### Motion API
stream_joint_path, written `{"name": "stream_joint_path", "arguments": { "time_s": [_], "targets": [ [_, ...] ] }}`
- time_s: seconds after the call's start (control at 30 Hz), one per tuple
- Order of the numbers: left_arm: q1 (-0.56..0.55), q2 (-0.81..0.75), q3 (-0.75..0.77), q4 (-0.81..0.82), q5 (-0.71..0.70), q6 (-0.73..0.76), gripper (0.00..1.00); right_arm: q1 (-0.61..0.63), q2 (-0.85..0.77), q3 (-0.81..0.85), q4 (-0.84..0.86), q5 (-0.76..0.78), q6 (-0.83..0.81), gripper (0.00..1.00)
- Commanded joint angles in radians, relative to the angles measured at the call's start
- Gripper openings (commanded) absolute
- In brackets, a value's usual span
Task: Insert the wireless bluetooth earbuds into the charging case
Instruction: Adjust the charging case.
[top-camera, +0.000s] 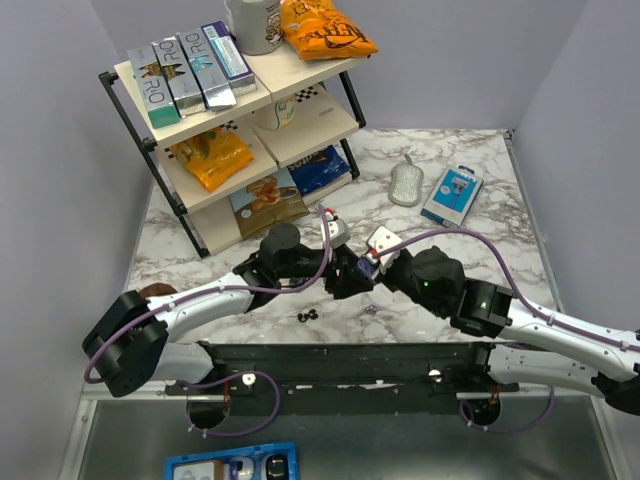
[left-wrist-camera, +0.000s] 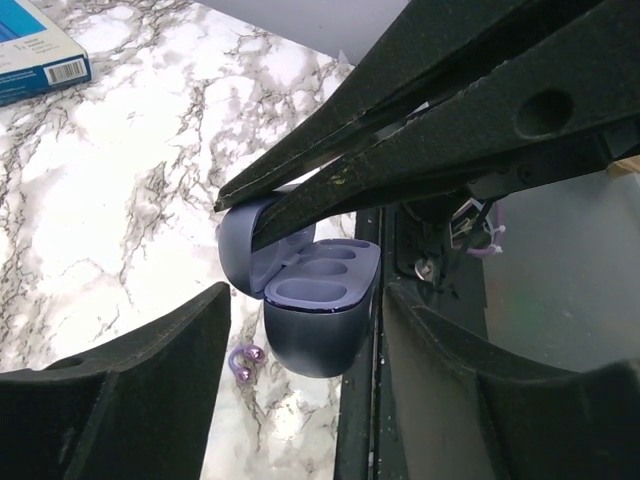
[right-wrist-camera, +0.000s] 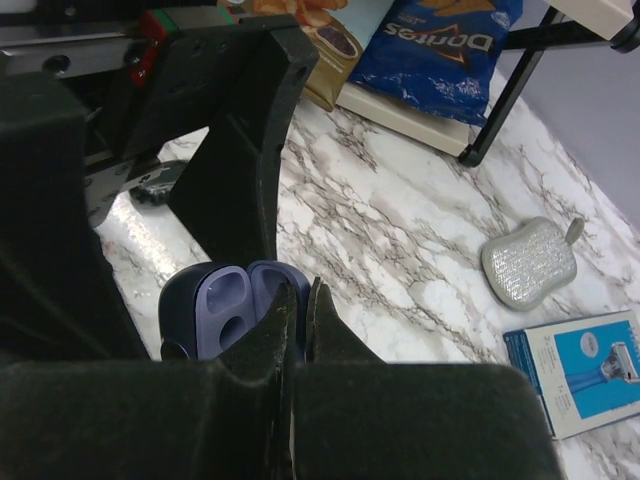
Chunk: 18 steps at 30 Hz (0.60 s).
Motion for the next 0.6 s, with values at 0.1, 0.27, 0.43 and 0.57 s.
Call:
{"name": "stream_joint_path", "arguments": {
  "time_s": [0.1, 0.27, 0.43, 0.57],
  "targets": [
    [0.004, 0.015, 0.011, 0.049, 0.016, 0.002, 0.64, 0.015, -0.007, -0.014, 0.035, -0.008, 0.005, 0.01],
    [0.004, 0.015, 0.005, 0.084, 0.018, -0.024, 0.64, 0.018, -0.008, -0.017, 0.035, -0.006, 0.007, 0.01],
    [0.004, 0.012, 0.002, 0.088, 0.021, -0.03, 0.64, 0.021, -0.005, -0.015, 0.034, -0.005, 0.007, 0.01],
    [0.004, 0.015, 0.001, 0.085, 0.027, -0.022, 0.5, 0.02, -0.004, -0.015, 0.034, -0.006, 0.007, 0.01]
  ]
}}
